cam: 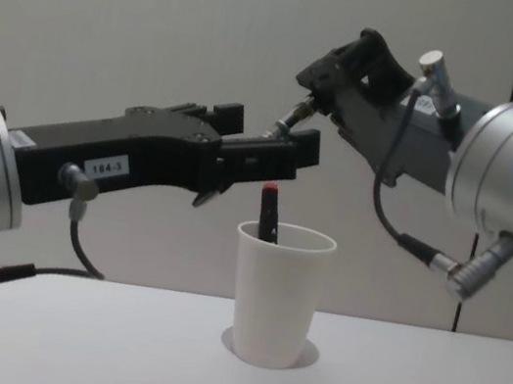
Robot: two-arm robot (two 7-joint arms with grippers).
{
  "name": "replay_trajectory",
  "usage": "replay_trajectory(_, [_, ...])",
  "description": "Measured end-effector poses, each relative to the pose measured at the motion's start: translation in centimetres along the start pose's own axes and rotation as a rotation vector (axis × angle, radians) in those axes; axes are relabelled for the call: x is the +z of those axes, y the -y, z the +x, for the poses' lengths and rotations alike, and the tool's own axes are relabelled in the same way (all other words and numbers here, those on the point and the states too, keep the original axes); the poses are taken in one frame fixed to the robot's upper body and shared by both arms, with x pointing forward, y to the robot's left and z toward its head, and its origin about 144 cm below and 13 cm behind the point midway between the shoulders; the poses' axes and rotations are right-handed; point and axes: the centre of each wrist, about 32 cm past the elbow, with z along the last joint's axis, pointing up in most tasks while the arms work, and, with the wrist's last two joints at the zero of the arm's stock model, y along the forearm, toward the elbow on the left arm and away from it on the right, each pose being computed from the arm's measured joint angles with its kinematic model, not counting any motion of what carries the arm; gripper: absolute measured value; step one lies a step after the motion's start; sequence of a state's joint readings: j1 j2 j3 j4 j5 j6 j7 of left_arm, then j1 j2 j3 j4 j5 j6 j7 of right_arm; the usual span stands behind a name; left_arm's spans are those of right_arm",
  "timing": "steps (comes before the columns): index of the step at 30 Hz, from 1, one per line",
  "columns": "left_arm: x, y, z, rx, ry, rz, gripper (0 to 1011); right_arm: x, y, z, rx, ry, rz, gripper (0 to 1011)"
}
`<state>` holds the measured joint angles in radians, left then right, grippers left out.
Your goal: Place the pen into the pen holder.
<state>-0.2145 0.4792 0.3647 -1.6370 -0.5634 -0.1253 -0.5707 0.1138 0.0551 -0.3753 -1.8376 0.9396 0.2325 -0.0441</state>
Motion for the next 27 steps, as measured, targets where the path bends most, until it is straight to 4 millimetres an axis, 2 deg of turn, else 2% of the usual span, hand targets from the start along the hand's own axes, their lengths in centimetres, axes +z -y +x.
replay_trajectory(14, [0.0,0.0,0.0,0.0,0.0,0.0,1001,0.0,0.0,0.1,-0.001,0.0,-0.001,131])
replay_trajectory(27, [0.0,0.0,0.0,0.0,0.0,0.0,1001,0.8,-0.2,1.3,-0.013,0.009,0.019,131])
